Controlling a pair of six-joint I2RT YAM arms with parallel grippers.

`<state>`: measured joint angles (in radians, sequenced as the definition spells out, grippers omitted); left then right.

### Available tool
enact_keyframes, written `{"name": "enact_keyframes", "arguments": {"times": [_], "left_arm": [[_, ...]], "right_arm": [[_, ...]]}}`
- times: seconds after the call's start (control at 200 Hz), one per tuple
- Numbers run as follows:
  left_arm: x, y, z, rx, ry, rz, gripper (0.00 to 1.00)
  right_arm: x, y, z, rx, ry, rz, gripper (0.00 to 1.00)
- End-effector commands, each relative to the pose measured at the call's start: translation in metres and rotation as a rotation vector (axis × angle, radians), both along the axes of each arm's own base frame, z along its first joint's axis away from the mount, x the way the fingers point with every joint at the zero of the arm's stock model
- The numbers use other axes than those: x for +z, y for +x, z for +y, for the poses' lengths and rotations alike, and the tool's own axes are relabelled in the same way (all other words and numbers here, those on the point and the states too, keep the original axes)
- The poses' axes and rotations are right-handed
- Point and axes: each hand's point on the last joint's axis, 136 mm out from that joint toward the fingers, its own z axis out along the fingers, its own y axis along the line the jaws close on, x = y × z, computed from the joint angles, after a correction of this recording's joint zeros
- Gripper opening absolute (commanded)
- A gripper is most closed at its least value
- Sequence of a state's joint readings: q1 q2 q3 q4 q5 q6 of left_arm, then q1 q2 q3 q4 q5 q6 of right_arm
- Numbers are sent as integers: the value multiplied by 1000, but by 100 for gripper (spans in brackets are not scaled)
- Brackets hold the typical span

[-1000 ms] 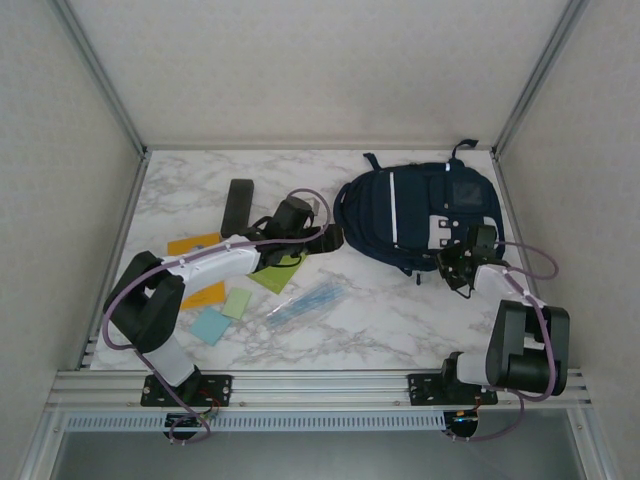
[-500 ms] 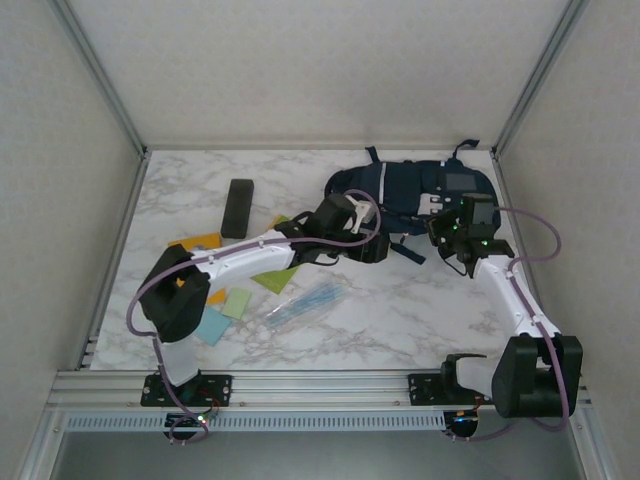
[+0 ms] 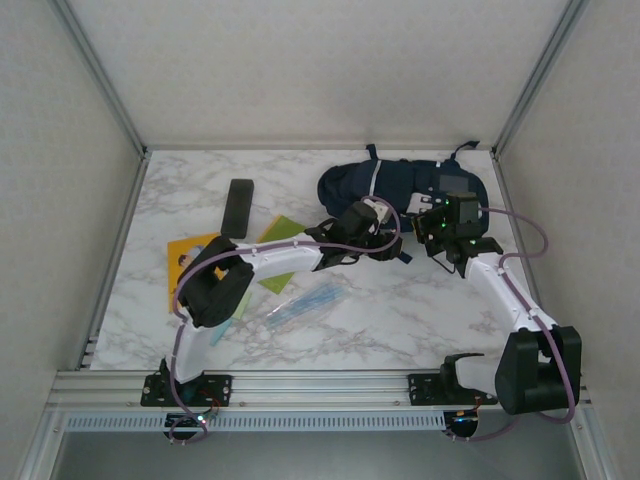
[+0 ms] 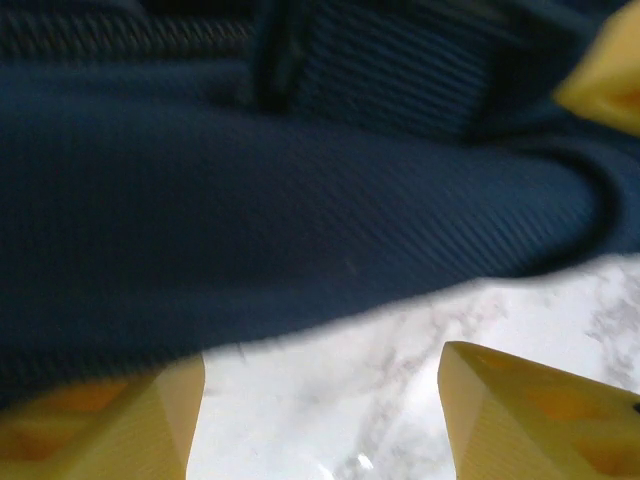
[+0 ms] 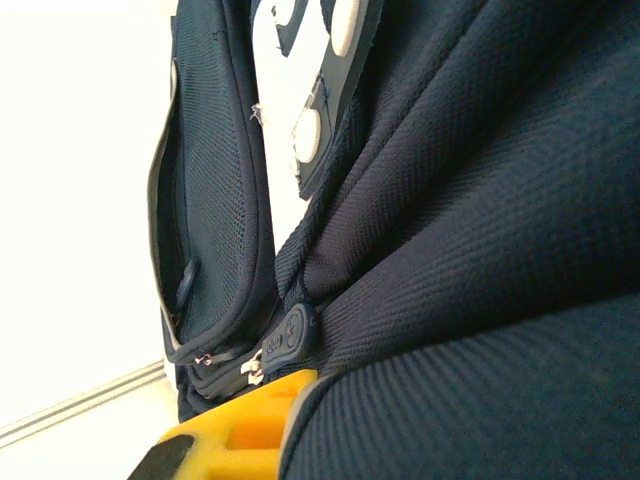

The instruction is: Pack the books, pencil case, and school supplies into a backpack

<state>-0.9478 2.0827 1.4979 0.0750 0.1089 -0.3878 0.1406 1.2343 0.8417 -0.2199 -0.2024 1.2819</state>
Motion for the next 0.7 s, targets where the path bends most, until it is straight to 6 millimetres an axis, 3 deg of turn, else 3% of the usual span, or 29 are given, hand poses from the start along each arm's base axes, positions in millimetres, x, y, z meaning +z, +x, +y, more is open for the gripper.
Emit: {"name": "enact_keyframes", "arguments": {"times": [0.0,0.065,0.125,0.25,0.35,0.556,0.696], "left_arm": [[20,29,-10,63,-27,-149,64],[21,35,-14,67,-37,-163,60],[22,36,-19,51,-47,-160,48],[21,29,-17,11,-30,-136,0],[8,24,6,5,14,-82,0],[-28,19,84,14,69,114,0],[-32,29,116,62,113,123,0]], "right_arm": [[47,6,17,48,75,-153,0],[47,3,16,48,70,-152,0],[44,2,14,45,56,-147,0],[42,4,5,40,15,-151,0],[41,7,-7,44,-56,-150,0],[38,9,-30,110,-217,-144,0],[36,10,-33,163,-261,-127,0]]}}
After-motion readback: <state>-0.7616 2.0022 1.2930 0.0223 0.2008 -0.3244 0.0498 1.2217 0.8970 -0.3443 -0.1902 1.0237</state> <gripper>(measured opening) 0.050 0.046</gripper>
